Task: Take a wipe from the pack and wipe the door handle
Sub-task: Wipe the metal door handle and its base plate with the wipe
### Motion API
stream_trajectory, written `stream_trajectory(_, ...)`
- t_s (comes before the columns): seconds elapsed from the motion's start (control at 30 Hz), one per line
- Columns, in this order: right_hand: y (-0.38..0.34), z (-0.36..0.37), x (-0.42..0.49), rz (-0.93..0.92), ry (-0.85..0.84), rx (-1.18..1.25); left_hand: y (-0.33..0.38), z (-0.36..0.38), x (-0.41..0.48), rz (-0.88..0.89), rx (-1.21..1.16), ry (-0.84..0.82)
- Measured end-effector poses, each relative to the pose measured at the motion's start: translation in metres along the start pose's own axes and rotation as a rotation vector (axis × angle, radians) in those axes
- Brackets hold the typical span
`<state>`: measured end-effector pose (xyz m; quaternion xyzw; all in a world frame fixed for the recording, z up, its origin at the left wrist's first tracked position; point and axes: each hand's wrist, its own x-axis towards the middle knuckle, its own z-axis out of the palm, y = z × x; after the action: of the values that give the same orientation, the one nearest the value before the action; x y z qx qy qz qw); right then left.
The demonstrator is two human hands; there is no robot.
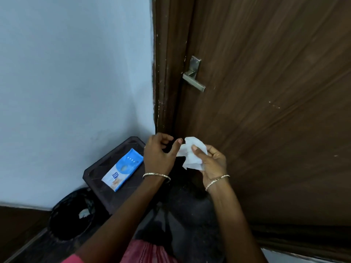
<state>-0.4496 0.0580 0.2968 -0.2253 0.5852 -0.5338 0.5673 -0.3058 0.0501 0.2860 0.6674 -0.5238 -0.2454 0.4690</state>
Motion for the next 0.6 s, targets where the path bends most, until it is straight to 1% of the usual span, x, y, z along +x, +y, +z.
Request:
stream_trajectory(0.03, -0.004, -0.002, 0.000, -0.018, -0.002, -0.007, 0.004, 0.004, -0.002, -0.009, -0.014, -0.049)
stream_trajectory(0.07, -0.006, -0.002, -0.001, -0.022, -0.010, -0.005, 0.007, 0.007, -0.002, -0.070, -0.063, -0.150)
stream_trajectory(0.13, -0.009, -0.002, -0.001, 0.007, -0.033, -0.003, 0.010, 0.013, -0.001, -0.274, -0.207, -0.381)
stream_trajectory(0.17, -0.009, -0.002, -0.002, 0.028, -0.050, -0.005, 0.010, 0.015, -0.001, -0.366, -0.277, -0.455)
stream_trajectory(0.2, -0.009, -0.001, -0.002, 0.051, -0.072, -0.003, 0.009, 0.016, -0.001, -0.430, -0.334, -0.490)
stream_trajectory(0.27, -0.005, -0.001, -0.002, 0.094, -0.113, 0.016, 0.002, 0.017, 0.000, -0.492, -0.409, -0.474)
stream_trajectory(0.37, 0.001, 0.001, 0.000, 0.135, -0.123, 0.016, -0.015, 0.015, 0.003, -0.550, -0.445, -0.383)
stream_trajectory(0.5, 0.007, 0.007, 0.007, 0.155, -0.101, -0.014, -0.032, 0.014, 0.003, -0.541, -0.414, -0.243)
stream_trajectory(0.6, 0.010, 0.011, 0.018, 0.105, -0.043, -0.032, -0.038, 0.012, 0.011, -0.523, -0.373, -0.197)
